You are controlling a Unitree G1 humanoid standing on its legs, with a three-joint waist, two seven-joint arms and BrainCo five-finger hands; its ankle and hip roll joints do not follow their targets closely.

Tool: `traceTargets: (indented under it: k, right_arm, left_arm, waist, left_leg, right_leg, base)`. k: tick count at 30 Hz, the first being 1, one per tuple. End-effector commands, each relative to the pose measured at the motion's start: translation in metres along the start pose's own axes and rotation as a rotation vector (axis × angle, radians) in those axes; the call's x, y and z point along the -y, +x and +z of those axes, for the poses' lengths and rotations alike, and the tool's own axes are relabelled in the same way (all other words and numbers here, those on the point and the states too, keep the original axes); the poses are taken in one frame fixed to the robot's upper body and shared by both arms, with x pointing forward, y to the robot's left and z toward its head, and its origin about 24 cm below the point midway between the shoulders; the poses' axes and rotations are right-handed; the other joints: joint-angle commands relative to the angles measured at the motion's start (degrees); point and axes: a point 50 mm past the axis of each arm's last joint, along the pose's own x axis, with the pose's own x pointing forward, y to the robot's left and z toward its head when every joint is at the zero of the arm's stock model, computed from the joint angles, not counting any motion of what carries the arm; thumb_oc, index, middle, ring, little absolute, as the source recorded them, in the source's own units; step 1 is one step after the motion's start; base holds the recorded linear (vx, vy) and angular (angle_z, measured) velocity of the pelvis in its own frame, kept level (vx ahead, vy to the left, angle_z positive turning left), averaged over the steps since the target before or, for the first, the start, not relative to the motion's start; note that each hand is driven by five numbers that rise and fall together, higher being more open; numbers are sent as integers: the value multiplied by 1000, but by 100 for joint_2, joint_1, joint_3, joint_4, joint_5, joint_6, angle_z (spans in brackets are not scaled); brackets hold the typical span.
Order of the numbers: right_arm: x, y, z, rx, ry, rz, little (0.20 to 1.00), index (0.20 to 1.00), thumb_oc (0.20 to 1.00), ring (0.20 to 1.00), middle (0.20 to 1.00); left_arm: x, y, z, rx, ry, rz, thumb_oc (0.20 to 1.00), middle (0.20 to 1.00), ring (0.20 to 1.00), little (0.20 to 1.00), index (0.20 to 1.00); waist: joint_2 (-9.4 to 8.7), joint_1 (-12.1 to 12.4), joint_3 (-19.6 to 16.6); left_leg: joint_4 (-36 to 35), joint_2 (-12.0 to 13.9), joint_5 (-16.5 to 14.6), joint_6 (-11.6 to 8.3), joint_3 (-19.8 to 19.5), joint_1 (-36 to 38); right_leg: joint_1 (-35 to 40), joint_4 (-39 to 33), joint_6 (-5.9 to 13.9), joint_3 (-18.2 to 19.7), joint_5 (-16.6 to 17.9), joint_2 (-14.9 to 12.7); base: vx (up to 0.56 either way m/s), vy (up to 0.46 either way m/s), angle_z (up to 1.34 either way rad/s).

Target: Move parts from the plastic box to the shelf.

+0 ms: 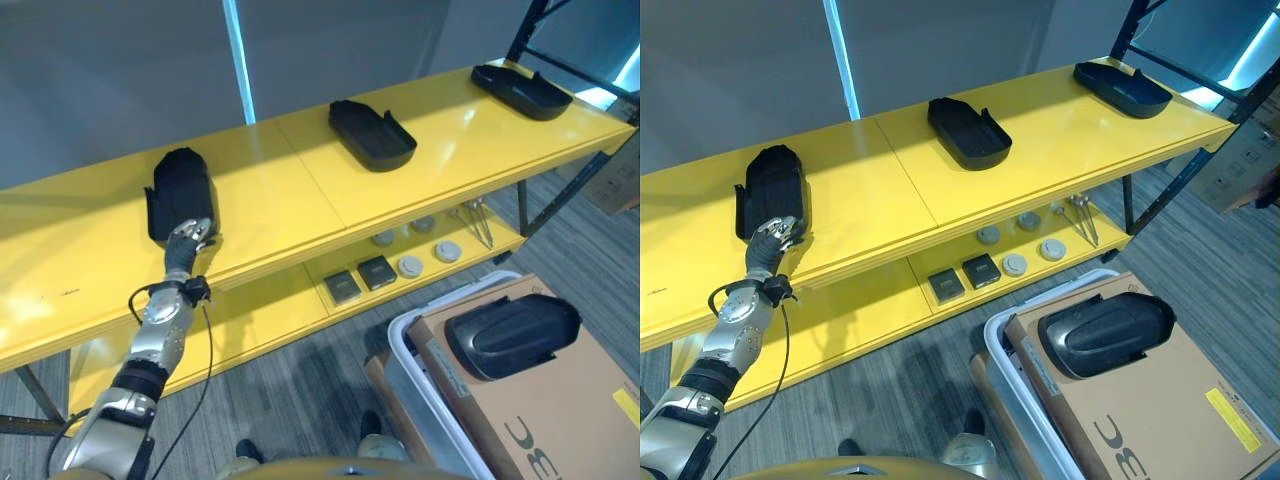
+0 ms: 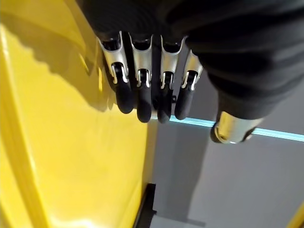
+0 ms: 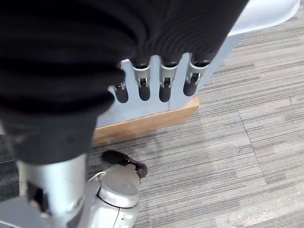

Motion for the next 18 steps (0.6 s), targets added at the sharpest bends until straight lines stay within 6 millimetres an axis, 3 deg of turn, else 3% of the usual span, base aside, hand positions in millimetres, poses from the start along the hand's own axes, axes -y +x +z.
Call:
traceTargets:
  k: [1,7,13,16,18]
  right_arm:
    - [-3,1,4,20,-1,0,1000,1000,1000,1000,1000]
    - [-2,2,7,7,95,-23,1000,1000,1000,1000,1000]
    - [-4,2,4,-32,217,-62,1000,1000,1000,1000,1000]
    - [-11,1,3,-59,332,-80,1000,1000,1000,1000,1000]
    - [-9,2,8,-36,279,-83,1000,1000,1000,1000,1000]
  left_arm:
    - [13,5,50,214,5,-129,1000,1000,1000,1000,1000]
    - [24,-26,63,227,-70,-324,1000,1000,1000,1000,1000]
    - [27,-39,52,168,-81,-433,1000,1000,1000,1000,1000]
    - [25,-49,39,105,-22,-482,1000,1000,1000,1000,1000]
    - [25,-55,30,48,13,-528,1000,1000,1000,1000,1000]
  waist:
    - [-92,103,13]
    - [-19,356,-52]
    - [15,373,-60]
    - [51,371,-31]
    - [128,426,-20]
  left_leg:
    - [541,-14,-647,154,-155,-242]
    - [424,-268,-728,281,-323,-131]
    - [181,-523,-763,437,-310,-6]
    - [11,-631,-818,522,25,46]
    - [6,-600,-763,597,298,-51]
  right_leg:
    - [90,141,71,-90,-339,-70]
    - [197,205,180,-213,-290,-268]
    - [21,355,432,-202,-41,-570]
    - [-374,720,541,-486,252,-798]
    - [-492,1183,463,-844,-39,-687]
  base:
    - [-75,85,6]
    - [-76,130,19]
    - [-58,134,4]
    - [-220,125,-29]
    - [-295,78,-145]
